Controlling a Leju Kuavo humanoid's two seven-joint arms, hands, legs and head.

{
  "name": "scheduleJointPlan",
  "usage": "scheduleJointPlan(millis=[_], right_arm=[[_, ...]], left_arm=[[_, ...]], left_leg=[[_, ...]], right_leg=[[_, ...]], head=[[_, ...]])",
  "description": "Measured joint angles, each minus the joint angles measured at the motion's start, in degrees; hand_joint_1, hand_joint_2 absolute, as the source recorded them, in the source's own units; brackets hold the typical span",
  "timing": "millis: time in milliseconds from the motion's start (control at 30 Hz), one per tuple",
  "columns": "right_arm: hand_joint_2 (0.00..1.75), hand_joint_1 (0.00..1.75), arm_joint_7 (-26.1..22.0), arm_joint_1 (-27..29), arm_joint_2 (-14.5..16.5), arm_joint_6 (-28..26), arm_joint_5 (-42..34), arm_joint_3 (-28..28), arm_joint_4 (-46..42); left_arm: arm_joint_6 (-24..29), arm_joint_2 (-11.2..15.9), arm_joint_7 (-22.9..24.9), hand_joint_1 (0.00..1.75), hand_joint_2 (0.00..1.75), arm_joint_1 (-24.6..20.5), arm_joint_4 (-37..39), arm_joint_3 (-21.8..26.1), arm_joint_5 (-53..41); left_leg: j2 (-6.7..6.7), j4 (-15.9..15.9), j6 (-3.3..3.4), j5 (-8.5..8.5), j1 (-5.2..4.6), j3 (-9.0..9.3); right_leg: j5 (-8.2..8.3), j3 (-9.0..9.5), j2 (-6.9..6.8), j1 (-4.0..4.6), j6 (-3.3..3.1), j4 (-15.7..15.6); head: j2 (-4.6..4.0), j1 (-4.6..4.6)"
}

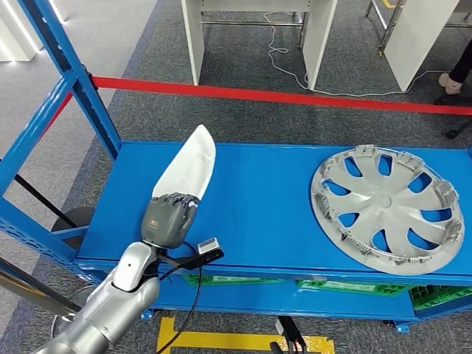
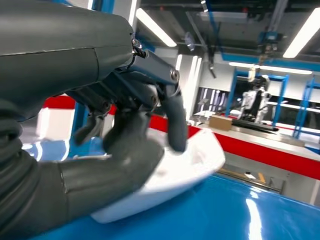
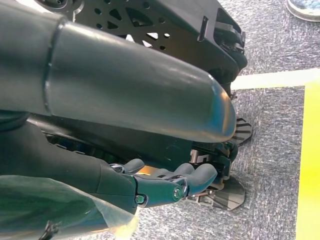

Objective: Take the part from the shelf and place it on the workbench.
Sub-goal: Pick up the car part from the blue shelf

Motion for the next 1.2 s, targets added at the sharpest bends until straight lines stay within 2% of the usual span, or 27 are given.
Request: scheduleJointPlan(millis=[33,167,400,667,767,1033,1200], right_arm=[[0.00,0.00,0.0,0.0,0.0,0.0,0.0,0.0,0.0],[0.00,0.00,0.0,0.0,0.0,-0.2,0.0,0.0,0.0],[0.00,0.00,0.1,0.0,0.0,-0.6,0.0,0.0,0.0],[0.00,0.00,0.2,0.0,0.0,-0.8,0.0,0.0,0.0],[0.00,0.00,0.4,-0.1,0.0,-0.8,0.0,0.0,0.0],[0.00,0.00,1.0,-0.2,0.0,-0.9,0.0,0.0,0.0],[0.00,0.00,1.3,-0.2,0.0,-1.0,0.2,0.0,0.0]], left_arm=[[0.0,-0.3,-0.2,0.00,1.75,0.2,-0.1,0.6,0.0],[0.0,-1.2,-0.9,0.00,0.00,0.7,-0.6,2.6,0.3],[0.1,-2.0,-0.6,0.00,0.00,0.8,-0.9,4.1,0.8],[0.0,-2.4,2.2,0.00,0.00,0.7,-0.8,5.1,0.5],[-1.5,-2.3,6.3,0.00,0.00,-0.2,-0.5,4.1,-0.1],[-7.8,-1.4,16.9,0.00,0.00,-4.5,0.0,-2.1,-4.5],[-10.8,-1.7,19.4,0.00,0.00,-7.9,2.1,-5.2,-5.3]], left_leg=[[0.00,0.0,0.00,0.00,0.00,0.00],[0.00,0.0,0.00,0.00,0.00,0.00],[0.00,0.0,0.00,0.00,0.00,0.00],[0.00,0.0,0.00,0.00,0.00,0.00],[0.00,0.0,0.00,0.00,0.00,0.00],[0.00,0.0,0.00,0.00,-0.01,-0.01],[0.00,0.0,0.00,0.00,-0.02,-0.02]], right_leg=[[0.00,0.00,0.00,0.00,0.00,0.0],[0.00,0.01,-0.01,0.00,0.00,0.0],[0.00,0.00,-0.01,0.00,0.00,0.0],[0.00,-0.01,-0.01,0.00,0.00,0.0],[0.00,-0.02,-0.02,0.00,0.00,0.0],[0.00,-0.02,-0.03,-0.02,0.00,0.0],[0.00,-0.03,-0.02,-0.02,0.00,0.0]], head=[[0.00,0.00],[0.00,0.00],[0.00,0.00],[0.00,0.01],[0.00,-0.01],[0.00,0.00],[0.00,0.00]])
